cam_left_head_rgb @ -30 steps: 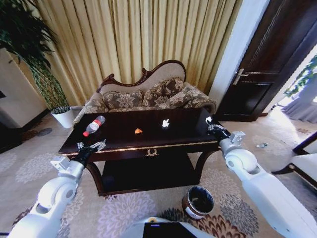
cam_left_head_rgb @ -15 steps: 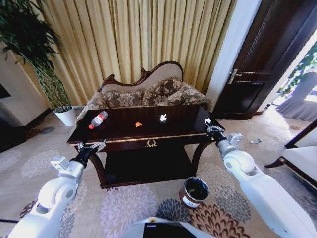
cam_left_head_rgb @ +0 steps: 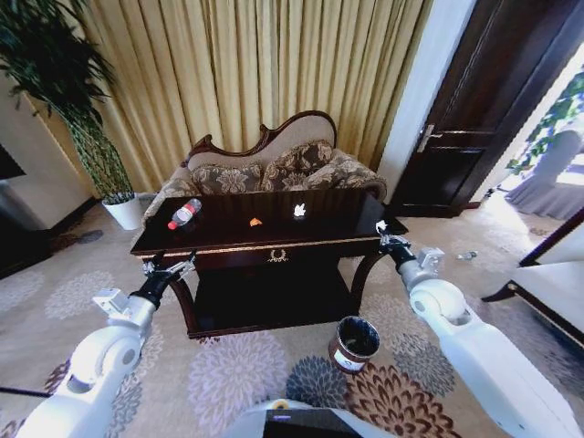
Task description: Move to the front of the table and place the trash on the table into the trash bin.
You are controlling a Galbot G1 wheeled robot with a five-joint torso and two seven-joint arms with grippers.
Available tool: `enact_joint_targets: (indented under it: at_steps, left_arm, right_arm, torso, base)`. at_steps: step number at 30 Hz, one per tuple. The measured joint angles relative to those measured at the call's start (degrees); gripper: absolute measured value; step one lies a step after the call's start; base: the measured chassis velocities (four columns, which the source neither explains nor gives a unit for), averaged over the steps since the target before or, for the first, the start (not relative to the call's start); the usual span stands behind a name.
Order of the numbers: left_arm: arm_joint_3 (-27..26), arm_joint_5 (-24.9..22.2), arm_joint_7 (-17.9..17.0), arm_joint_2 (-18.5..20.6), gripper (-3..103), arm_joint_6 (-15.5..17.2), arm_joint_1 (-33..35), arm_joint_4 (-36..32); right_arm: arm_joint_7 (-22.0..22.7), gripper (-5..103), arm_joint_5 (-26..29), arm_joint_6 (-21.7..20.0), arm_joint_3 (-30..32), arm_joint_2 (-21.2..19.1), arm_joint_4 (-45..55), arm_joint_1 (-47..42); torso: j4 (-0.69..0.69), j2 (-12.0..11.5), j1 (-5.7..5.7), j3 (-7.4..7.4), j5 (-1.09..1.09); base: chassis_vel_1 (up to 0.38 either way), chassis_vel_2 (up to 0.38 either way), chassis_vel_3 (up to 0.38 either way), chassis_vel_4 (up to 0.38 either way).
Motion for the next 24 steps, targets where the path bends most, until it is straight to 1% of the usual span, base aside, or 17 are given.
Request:
enact_joint_targets:
  at_steps: [5, 8, 12, 13, 15, 16, 18, 19, 20, 21, 23, 24]
  left_arm:
    - [0.09, 0.06, 0.00, -0.18, 100, -0.01, -0.02, -0.01]
    - [0.22, 0.17, 0.00, -0.39, 100, -0.01, 0.02, -0.05]
    - [0.28, 0.39, 0.00, -0.77, 100, -0.01, 0.16, -0.15]
    - [0.28, 0.50, 0.00, -1.00, 100, -0.02, 0.19, -0.16]
    - [0.27, 0.53, 0.00, -1.06, 100, -0.03, 0.21, -0.15]
    - [0.23, 0.77, 0.08, -1.28, 100, -0.11, 0.39, -0.15]
    - [0.20, 0.88, 0.09, -1.38, 100, -0.20, 0.45, -0.13]
    - [0.20, 1.03, 0.16, -1.54, 100, -0.36, 0.52, -0.08]
    - [0.20, 1.03, 0.16, -1.54, 100, -0.36, 0.52, -0.08]
    - [0.20, 1.09, 0.18, -1.62, 100, -0.45, 0.52, -0.03]
    - [0.40, 1.16, 0.18, -1.59, 100, -0.49, 0.48, 0.12]
    - [0.40, 1.16, 0.18, -1.59, 100, -0.49, 0.48, 0.12]
  right_arm:
    - [-0.02, 0, -0.57, 0.74, -0.28, 0.27, -0.39, 0.01]
    - [-0.07, 0, -0.92, 0.94, -0.28, 0.66, -0.59, -0.61]
    - [-0.65, 0, -1.77, -2.06, 1.01, 1.48, -0.86, -4.14]
    - [-1.15, 0, -2.49, -3.36, 1.82, 2.31, -1.74, -6.09]
    - [-1.67, 0, -3.01, -3.65, 2.13, 2.67, -2.28, -6.80]
    - [-3.31, 0, -5.28, -4.03, 2.92, 4.10, -4.69, -8.66]
    - [-3.66, 0, -5.86, -4.15, 3.07, 4.66, -5.71, -9.22]
    - [-3.97, 0, -6.45, -4.58, 3.15, 6.10, -7.95, -10.04]
    - [-3.97, 0, -6.45, -4.58, 3.15, 6.10, -7.95, -10.04]
    - [-3.98, 0, -6.87, -4.72, 3.09, 7.27, -9.75, -10.29]
    - [-3.45, 0, -8.76, -4.08, 2.13, 9.07, -13.66, -9.92]
    - [-3.45, 0, -8.76, -4.08, 2.13, 9.07, -13.66, -9.92]
  torso:
    - [0.00, 0.01, -0.01, 0.00, 0.00]
    - [0.03, 0.02, -0.03, -0.02, -0.01]
    - [0.00, 0.02, -0.02, -0.01, -0.01]
    - [0.00, 0.00, 0.00, 0.00, -0.01]
    - [0.00, 0.00, 0.01, 0.01, -0.01]
    - [0.00, -0.01, 0.02, 0.01, 0.00]
    - [-0.01, -0.01, 0.01, 0.01, 0.00]
    - [-0.01, 0.00, 0.01, 0.00, 0.01]
    - [-0.01, 0.00, 0.01, 0.00, 0.01]
    - [-0.01, 0.00, 0.00, 0.00, 0.01]
    - [-0.01, 0.01, -0.01, 0.00, -0.01]
    - [-0.01, 0.01, -0.01, 0.00, -0.01]
  base:
    - [0.120, -0.122, -0.096, 0.129]
    - [0.069, -0.069, -0.054, 0.052]
    - [0.000, 0.000, 0.000, 0.000]
    - [0.000, 0.000, 0.000, 0.000]
    - [0.000, 0.000, 0.000, 0.000]
    - [0.000, 0.000, 0.000, 0.000]
    - [0.000, 0.000, 0.000, 0.000]
    - [0.000, 0.000, 0.000, 0.000]
    - [0.000, 0.000, 0.000, 0.000]
    - [0.000, 0.000, 0.000, 0.000]
    - [0.000, 0.000, 0.000, 0.000]
    - [0.000, 0.000, 0.000, 0.000]
